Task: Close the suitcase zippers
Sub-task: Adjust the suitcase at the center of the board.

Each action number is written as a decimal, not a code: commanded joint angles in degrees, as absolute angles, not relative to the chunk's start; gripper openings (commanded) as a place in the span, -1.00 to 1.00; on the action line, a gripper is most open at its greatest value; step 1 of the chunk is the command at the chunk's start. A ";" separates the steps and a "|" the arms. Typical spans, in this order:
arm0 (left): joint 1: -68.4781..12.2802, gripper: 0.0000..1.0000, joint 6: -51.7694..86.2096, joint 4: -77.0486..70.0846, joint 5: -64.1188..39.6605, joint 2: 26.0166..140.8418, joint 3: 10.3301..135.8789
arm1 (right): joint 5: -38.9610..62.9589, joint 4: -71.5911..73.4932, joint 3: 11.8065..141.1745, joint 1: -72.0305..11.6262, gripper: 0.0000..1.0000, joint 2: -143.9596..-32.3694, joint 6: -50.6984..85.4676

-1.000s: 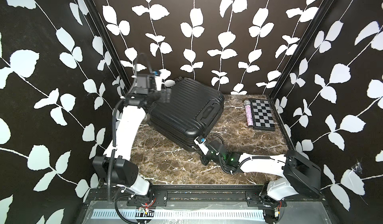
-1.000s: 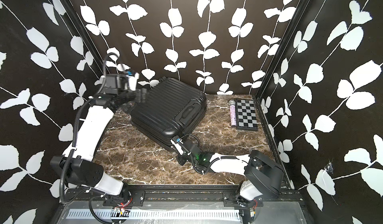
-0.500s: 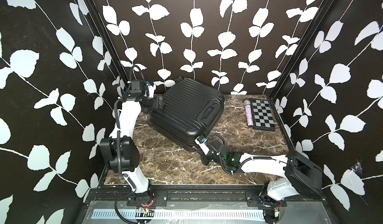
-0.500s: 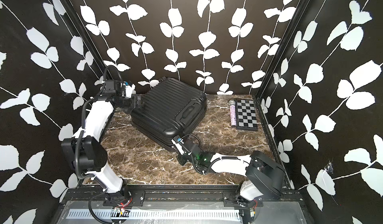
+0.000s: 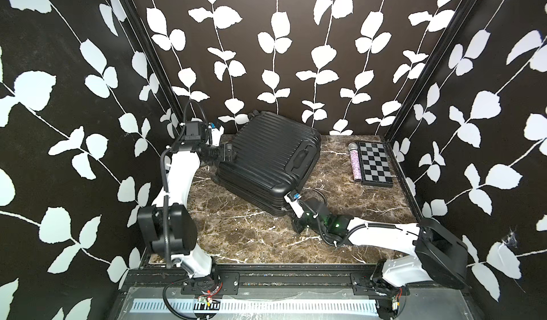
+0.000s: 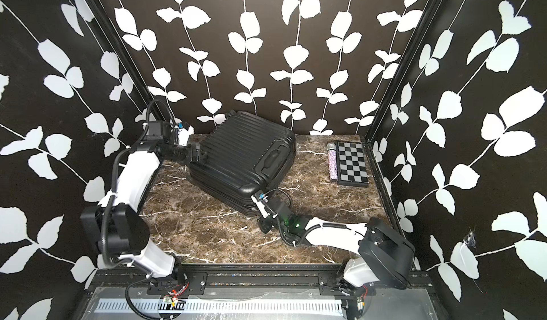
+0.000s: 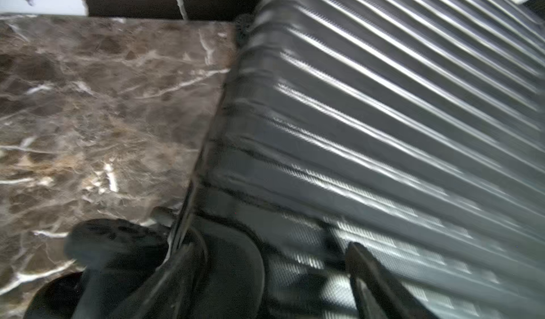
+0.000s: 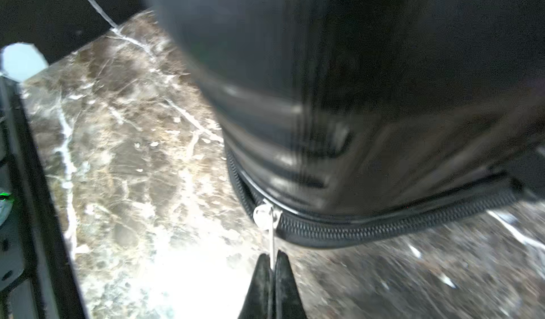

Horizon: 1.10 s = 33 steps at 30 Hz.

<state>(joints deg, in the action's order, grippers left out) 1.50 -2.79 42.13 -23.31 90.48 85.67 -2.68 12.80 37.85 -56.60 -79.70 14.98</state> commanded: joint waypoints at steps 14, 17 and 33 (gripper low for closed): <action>-8.77 0.60 15.10 33.56 -27.35 72.26 63.94 | -7.34 7.53 34.70 -44.35 -1.00 -74.03 13.87; -10.66 0.60 17.97 30.61 -26.31 69.16 60.20 | -6.95 6.26 35.05 -42.32 -1.00 -73.81 12.56; -14.13 0.73 -0.25 40.43 -14.97 63.44 70.67 | -3.69 4.32 32.46 -35.42 -1.00 -70.48 8.99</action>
